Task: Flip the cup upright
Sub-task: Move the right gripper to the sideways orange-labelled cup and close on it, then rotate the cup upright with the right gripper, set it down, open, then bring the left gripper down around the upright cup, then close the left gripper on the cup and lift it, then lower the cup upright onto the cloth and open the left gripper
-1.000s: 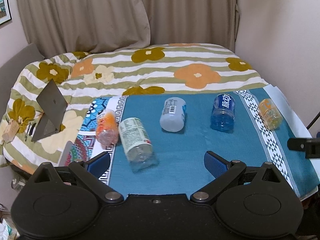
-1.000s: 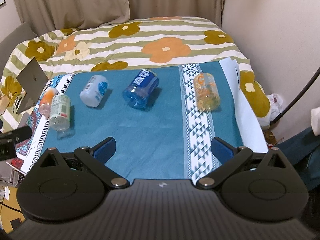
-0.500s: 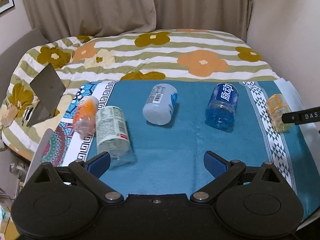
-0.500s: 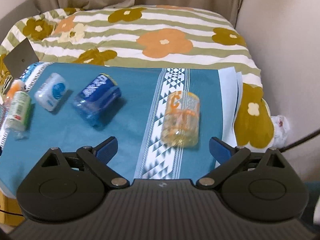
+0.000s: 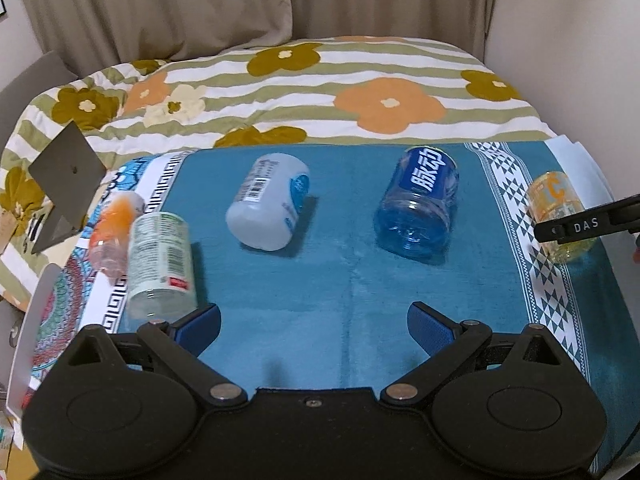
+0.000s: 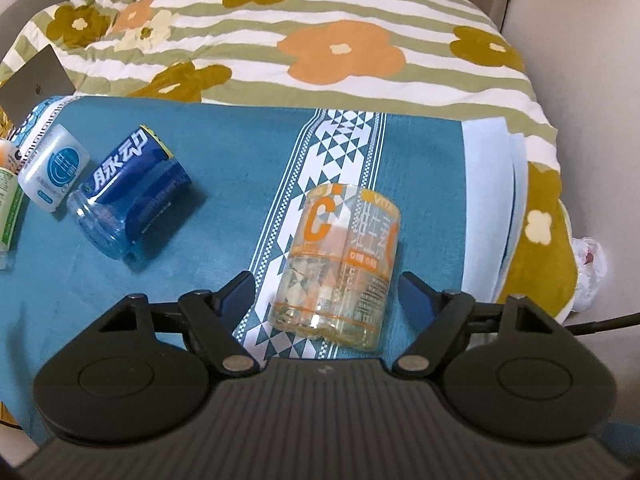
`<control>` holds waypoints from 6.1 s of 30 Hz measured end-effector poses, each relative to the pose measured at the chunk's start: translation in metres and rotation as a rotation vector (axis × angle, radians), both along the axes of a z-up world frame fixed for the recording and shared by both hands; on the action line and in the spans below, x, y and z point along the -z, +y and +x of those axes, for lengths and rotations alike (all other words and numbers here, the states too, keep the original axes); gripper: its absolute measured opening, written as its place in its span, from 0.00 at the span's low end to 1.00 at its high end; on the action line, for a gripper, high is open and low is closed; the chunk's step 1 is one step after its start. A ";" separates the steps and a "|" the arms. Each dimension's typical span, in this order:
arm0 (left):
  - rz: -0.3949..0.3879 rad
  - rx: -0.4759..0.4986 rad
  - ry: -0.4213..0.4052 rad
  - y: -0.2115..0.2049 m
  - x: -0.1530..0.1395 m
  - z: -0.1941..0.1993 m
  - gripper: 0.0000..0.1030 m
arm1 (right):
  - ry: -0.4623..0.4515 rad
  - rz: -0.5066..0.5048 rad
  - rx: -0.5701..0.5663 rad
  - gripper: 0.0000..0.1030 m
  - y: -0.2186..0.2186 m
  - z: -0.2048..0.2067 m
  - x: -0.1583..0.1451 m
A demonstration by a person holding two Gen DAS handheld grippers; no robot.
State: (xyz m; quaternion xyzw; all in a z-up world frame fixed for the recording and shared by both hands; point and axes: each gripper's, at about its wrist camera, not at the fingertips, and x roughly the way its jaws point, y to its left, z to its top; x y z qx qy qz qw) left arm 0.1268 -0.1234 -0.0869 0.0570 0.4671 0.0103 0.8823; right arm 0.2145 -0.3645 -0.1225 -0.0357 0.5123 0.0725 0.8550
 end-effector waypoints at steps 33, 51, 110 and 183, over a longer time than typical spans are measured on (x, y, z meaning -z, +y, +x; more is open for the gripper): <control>-0.055 0.006 -0.034 0.096 -0.028 -0.045 0.98 | -0.038 0.144 -0.004 0.77 0.111 -0.090 -0.052; -0.066 0.090 0.022 0.159 -0.005 -0.055 0.98 | 0.000 0.146 0.075 0.77 0.207 -0.122 0.005; -0.141 0.101 0.410 0.018 0.021 0.046 0.91 | -0.049 0.156 0.201 1.00 0.037 -0.165 -0.042; -0.177 0.161 -0.220 0.034 0.041 -0.042 0.61 | 0.002 0.184 0.090 1.00 0.083 -0.166 0.003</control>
